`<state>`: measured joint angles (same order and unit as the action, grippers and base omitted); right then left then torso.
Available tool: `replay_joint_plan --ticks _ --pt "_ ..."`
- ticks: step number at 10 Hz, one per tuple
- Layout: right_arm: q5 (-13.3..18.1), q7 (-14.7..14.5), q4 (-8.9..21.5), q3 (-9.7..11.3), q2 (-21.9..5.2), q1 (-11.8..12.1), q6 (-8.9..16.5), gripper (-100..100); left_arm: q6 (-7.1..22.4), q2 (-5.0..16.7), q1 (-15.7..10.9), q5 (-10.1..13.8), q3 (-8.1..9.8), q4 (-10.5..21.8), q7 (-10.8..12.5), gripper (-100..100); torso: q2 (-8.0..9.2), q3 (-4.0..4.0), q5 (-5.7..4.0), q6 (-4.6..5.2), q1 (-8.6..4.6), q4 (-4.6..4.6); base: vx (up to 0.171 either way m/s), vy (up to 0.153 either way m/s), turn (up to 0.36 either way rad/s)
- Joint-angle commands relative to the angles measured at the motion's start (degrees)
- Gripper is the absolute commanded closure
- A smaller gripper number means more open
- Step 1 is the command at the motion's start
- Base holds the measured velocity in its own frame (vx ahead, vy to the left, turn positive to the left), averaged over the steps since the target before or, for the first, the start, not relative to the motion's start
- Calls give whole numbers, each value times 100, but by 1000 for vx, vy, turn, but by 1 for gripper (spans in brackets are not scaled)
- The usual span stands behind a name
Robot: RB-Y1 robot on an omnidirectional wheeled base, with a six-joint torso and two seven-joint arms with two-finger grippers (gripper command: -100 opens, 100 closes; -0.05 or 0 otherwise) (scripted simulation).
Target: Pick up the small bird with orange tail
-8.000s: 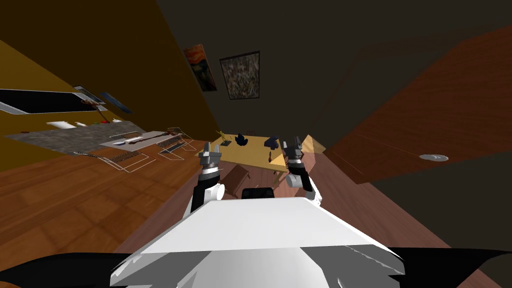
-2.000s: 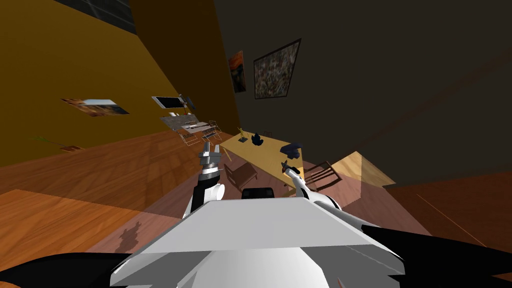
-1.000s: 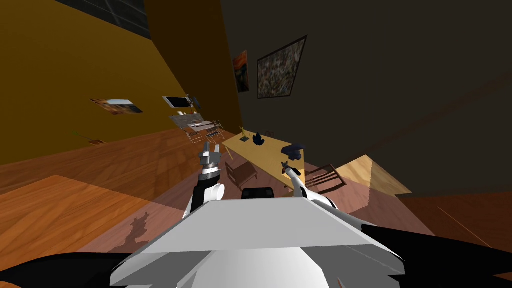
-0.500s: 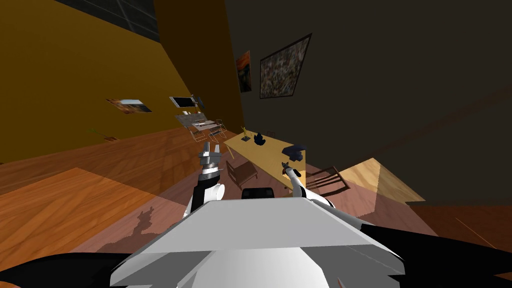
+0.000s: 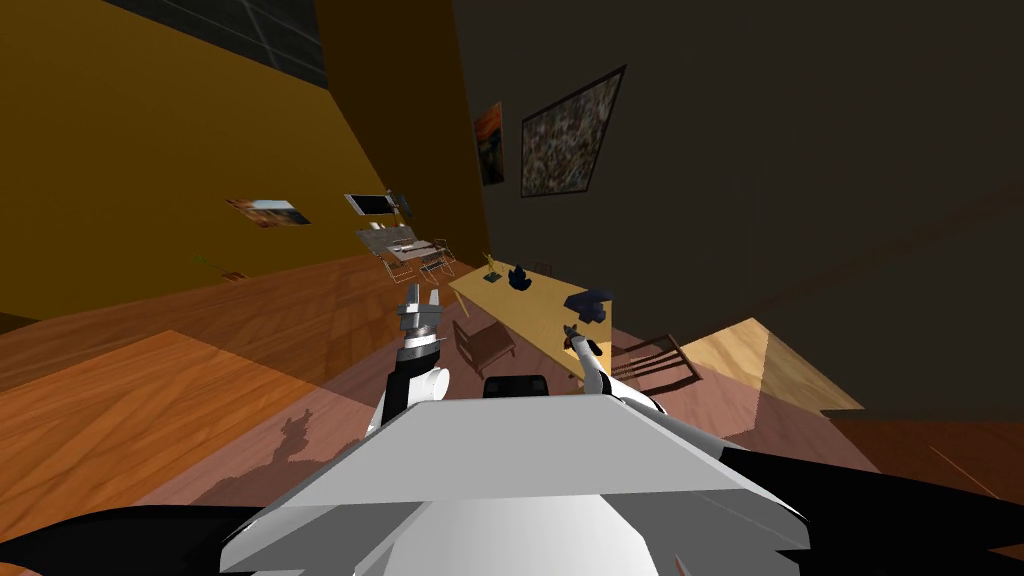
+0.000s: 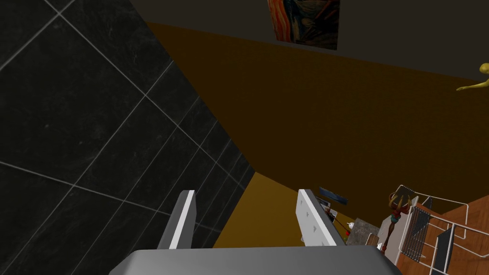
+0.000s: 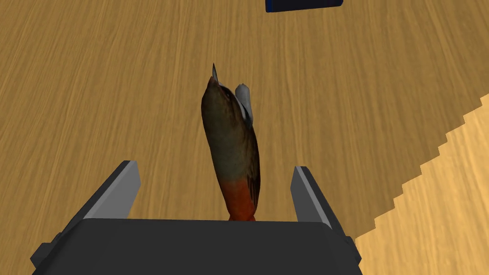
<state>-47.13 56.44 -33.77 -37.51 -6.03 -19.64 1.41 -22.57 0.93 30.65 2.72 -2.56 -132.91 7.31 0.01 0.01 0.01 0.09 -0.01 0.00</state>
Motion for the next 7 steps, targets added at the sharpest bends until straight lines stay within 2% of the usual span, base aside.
replay_joint_plan --ticks 1,3,4,6,7 --pt "-286 -286 12 -264 90 -38 -43 -100 0 0 0 0 0 0 0 0 0 0 0 0 0 0 -10 -24 111" --pt "-304 -554 12 -264 90 -38 -43 -100 0 0 0 0 0 0 0 0 3 2 -2 0 -9 1 -9 -25 37" --pt "-581 -736 28 -518 177 -77 -90 -100 0 0 0 0 0 0 0 0 2 1 -1 1 -5 0 -14 -35 104" --pt "-608 -1054 28 -518 177 -77 -90 -100 0 0 0 0 0 0 0 0 4 3 -2 0 -11 1 -12 -27 34" --pt "-888 -1222 44 -773 263 -115 -137 -100 0 0 0 0 0 0 0 0 2 1 -1 1 -6 0 -13 -26 104"
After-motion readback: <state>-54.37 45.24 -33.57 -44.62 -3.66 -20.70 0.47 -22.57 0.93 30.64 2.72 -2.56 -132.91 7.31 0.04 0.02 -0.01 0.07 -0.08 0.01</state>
